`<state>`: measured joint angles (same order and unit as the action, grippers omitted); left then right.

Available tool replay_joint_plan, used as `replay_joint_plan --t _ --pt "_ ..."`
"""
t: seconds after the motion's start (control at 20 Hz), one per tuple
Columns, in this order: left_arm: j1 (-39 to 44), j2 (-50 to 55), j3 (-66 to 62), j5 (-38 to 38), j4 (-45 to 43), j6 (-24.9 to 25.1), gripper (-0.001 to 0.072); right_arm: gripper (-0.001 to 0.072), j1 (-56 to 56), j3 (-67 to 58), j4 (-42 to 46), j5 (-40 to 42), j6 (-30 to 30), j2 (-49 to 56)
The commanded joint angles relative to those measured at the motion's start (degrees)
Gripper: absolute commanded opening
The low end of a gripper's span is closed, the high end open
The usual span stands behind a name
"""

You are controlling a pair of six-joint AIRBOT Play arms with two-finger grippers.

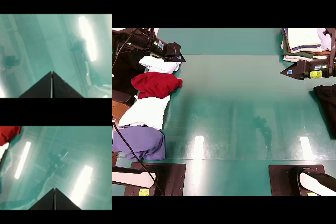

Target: Fold the shirts.

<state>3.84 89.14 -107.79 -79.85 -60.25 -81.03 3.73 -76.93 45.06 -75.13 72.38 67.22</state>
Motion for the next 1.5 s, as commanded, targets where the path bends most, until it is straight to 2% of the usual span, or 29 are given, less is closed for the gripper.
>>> replay_joint_plan --t 0.0,0.65,0.85,0.95,1.0,1.05,1.1,1.25,1.45 --pt "0.0 0.0 0.0 0.0 0.0 0.0 0.0031 0.0019 0.1 0.0 0.0 0.1 0.0 0.0" --pt "0.0 0.0 0.0 0.3 0.7 0.0 0.0031 0.0019 0.1 0.0 0.0 0.0 0.0 0.0" --pt "0.0 0.0 0.0 6.6 4.4 -0.2 0.0031 0.002 0.1 0.0 0.0 0.1 0.0 0.0" --pt "0.0 0.0 0.0 8.4 2.6 0.8 0.0034 0.002 0.1 0.0 0.0 0.1 0.0 0.0" --pt "0.0 0.0 0.0 10.4 -1.0 1.6 0.0263 0.002 0.1 0.0 0.0 0.0 0.0 0.0" --pt "0.0 0.1 0.0 12.4 -5.6 1.2 0.0633 0.002 0.1 0.0 0.0 -0.1 0.0 0.0" --pt "0.0 0.5 0.0 14.6 -11.2 0.0 0.0714 0.0019 0.1 0.0 0.0 -0.1 0.0 0.0" --pt "-0.9 4.3 0.0 19.6 -28.5 -6.1 0.0714 0.002 0.1 0.0 -0.1 0.0 0.0 0.0" --pt "-6.3 13.2 0.0 22.7 -29.4 -11.7 0.0714 0.002 0.1 0.0 -0.1 0.0 0.0 0.0"
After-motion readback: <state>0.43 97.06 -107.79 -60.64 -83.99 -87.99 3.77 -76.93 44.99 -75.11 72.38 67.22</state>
